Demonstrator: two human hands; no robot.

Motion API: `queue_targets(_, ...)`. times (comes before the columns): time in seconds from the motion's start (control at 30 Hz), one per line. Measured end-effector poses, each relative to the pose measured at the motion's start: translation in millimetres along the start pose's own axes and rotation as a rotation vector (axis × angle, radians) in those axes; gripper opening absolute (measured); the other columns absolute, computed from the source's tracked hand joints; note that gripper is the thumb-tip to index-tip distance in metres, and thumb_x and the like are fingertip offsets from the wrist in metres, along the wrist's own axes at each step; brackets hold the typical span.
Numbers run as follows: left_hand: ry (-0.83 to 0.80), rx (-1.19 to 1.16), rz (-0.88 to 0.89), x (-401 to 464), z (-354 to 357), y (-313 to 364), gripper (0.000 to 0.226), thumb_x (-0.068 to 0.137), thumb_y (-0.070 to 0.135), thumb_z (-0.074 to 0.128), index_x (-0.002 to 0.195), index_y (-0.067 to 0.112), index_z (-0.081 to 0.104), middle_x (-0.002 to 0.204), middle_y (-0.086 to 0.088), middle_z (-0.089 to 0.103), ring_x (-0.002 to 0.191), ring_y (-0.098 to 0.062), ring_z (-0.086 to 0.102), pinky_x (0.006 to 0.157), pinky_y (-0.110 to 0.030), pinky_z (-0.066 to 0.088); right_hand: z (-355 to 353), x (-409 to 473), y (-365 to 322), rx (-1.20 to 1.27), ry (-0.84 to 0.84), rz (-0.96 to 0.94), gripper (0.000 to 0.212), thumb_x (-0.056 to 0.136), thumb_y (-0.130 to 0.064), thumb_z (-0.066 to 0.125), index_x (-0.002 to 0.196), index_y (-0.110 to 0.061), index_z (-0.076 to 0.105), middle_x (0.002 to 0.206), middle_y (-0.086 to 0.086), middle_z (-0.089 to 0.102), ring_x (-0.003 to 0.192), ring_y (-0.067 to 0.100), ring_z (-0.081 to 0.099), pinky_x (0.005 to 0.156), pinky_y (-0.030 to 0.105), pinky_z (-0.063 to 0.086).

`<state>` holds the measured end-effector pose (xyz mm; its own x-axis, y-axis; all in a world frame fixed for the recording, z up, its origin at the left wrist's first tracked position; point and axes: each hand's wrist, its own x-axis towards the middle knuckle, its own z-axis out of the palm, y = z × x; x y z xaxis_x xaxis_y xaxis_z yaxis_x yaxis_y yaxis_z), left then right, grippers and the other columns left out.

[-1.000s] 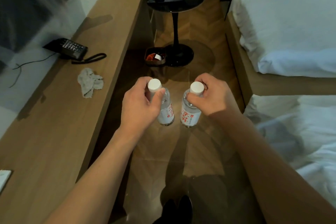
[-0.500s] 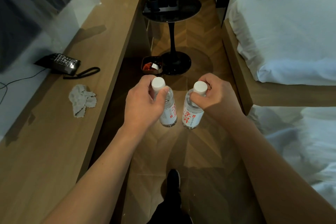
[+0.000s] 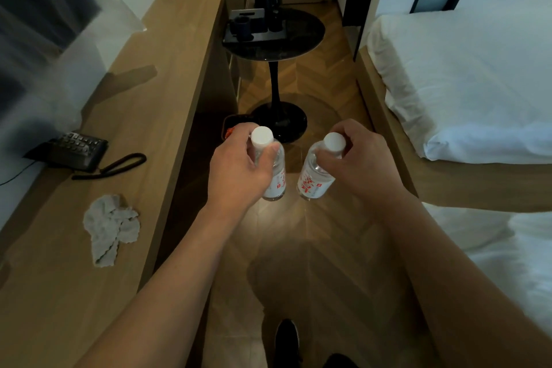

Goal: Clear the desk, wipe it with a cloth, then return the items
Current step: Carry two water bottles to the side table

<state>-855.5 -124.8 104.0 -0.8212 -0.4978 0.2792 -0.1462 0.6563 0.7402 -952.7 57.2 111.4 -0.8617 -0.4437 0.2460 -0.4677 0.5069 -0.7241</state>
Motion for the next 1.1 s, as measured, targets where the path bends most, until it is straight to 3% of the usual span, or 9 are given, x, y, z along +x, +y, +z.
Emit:
queue_targets(0.13,0.003,-0.002,-0.007,42.1,10.8,-1.4,0.038,0.093,0.044,0.066,0.126,0.027,0.055,0.113,0.014,0.06,0.099,-0.005,0.06,0.082,-0.022,0.055,-3.1,37.8,9.0,-0.002,0.025,0.021,0.029,0.083,-0.032,0.075,0.103,-0.025,0.055,0.088,-0.017,0.057,0.078,-0.003,0.059,0.065,0.013,0.046)
queue_targets(0.3,-0.009,0.002,-0.009,89.8,37.2,-9.8,0.037,0.094,0.044,0.065,0.124,0.025,0.055,0.108,0.015,0.059,0.094,0.003,0.059,0.075,-0.014,0.049,1.5,86.9,33.8,0.004,0.0,0.031,0.03,0.084,-0.033,0.075,0.104,-0.022,0.056,0.093,-0.011,0.061,0.082,0.003,0.062,0.069,0.02,0.052)
queue_targets(0.6,-0.034,0.046,-0.053,202.5,93.6,3.7,0.038,0.094,0.043,0.064,0.126,0.025,0.054,0.113,0.009,0.062,0.104,-0.009,0.061,0.088,-0.029,0.056,-3.0,207.1,89.0,0.029,-0.043,0.025,0.028,0.083,-0.032,0.076,0.102,-0.024,0.057,0.09,-0.016,0.06,0.08,-0.003,0.06,0.068,0.016,0.049)
queue_targets(0.73,0.061,0.057,0.022,249.5,108.4,12.5,0.031,0.095,0.037,0.066,0.119,0.02,0.057,0.1,0.013,0.057,0.086,-0.002,0.057,0.077,-0.013,0.045,-11.3,259.8,99.9,0.035,-0.059,-0.004,0.028,0.083,-0.031,0.075,0.1,-0.026,0.054,0.087,-0.018,0.057,0.08,0.0,0.06,0.07,0.019,0.05)
queue_targets(0.8,0.08,0.059,0.034,269.9,115.4,15.1,0.031,0.095,0.035,0.067,0.119,0.018,0.058,0.1,0.014,0.056,0.086,-0.001,0.057,0.076,-0.01,0.043,-12.7,282.8,105.0,0.033,-0.06,-0.005,0.029,0.083,-0.032,0.074,0.101,-0.027,0.053,0.087,-0.019,0.056,0.08,0.0,0.059,0.071,0.018,0.05)
queue_targets(0.9,0.084,0.058,0.019,303.1,128.6,14.0,0.033,0.095,0.032,0.068,0.12,0.015,0.058,0.103,0.013,0.056,0.094,-0.004,0.057,0.08,-0.018,0.047,-9.8,316.8,115.3,0.031,-0.052,0.008,0.029,0.083,-0.033,0.074,0.102,-0.027,0.053,0.087,-0.018,0.056,0.079,-0.002,0.058,0.068,0.016,0.047)
queue_targets(1.1,0.067,0.05,0.041,370.1,157.5,-16.0,0.03,0.094,0.032,0.069,0.117,0.016,0.059,0.102,0.013,0.058,0.092,-0.005,0.06,0.081,-0.023,0.053,9.2,388.1,137.1,0.012,-0.058,0.003,0.028,0.084,-0.033,0.074,0.101,-0.025,0.054,0.087,-0.017,0.056,0.079,-0.004,0.057,0.067,0.015,0.045)
